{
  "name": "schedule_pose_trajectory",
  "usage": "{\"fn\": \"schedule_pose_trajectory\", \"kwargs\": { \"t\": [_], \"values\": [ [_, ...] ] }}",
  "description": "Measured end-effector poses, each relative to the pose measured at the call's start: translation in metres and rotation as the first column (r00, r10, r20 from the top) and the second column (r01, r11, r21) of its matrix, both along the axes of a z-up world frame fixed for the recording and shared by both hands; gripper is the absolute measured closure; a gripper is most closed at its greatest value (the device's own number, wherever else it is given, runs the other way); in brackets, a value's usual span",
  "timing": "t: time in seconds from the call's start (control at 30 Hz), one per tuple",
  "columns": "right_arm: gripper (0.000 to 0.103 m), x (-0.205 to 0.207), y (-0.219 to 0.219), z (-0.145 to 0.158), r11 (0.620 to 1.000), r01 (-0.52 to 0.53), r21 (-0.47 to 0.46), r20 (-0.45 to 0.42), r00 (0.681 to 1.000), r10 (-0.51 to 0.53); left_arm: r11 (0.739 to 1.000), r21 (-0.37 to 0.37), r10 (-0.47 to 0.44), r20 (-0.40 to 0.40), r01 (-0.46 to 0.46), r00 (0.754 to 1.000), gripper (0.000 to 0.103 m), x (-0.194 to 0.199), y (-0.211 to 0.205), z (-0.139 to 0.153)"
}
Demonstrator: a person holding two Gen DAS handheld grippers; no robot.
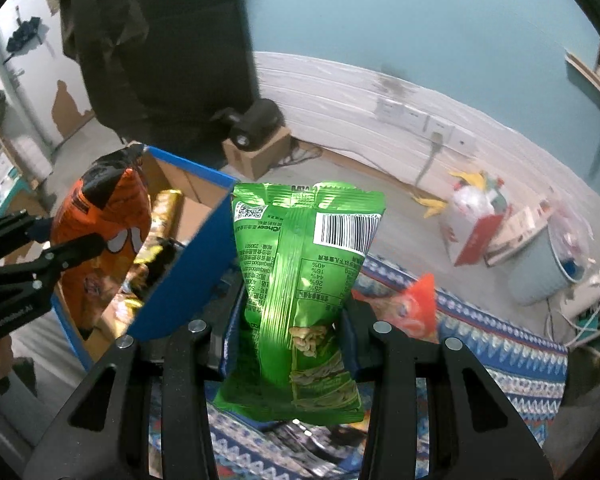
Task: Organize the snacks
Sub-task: 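Lift both held bags and carry them over the cardboard box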
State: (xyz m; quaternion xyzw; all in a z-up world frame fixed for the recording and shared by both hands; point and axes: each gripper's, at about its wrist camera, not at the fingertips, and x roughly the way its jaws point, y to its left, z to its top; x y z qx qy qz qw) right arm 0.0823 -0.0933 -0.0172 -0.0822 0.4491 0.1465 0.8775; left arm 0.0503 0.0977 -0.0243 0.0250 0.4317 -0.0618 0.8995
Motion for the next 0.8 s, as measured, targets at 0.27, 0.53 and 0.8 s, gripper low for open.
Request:
{"fn": "schedule_pose_trajectory", "kwargs": {
  "t": [0.27,0.53,0.8],
  "values": [
    [0.064,0.014,0.052,-0.005,0.997,-0.077,0.015,-0.008,0.997,0.078,0.997,-0.004,0.071,-0.016,-0.072,0.997,0.068,-0.003,0.041,-0.008],
    [0.064,0.028,0.097,-0.017,0.991,-0.131,0.032,-0.035,0.991,0.132,0.988,0.006,0.157,-0.041,-0.157,0.987,0.068,-0.004,0.081,-0.022],
    [0.064,0.039,0.135,-0.032,0.986,-0.166,0.03,-0.073,0.983,0.168,0.975,-0.003,0.22,-0.094,-0.221,0.971,0.068,-0.006,0.113,-0.041]
  ]
}}
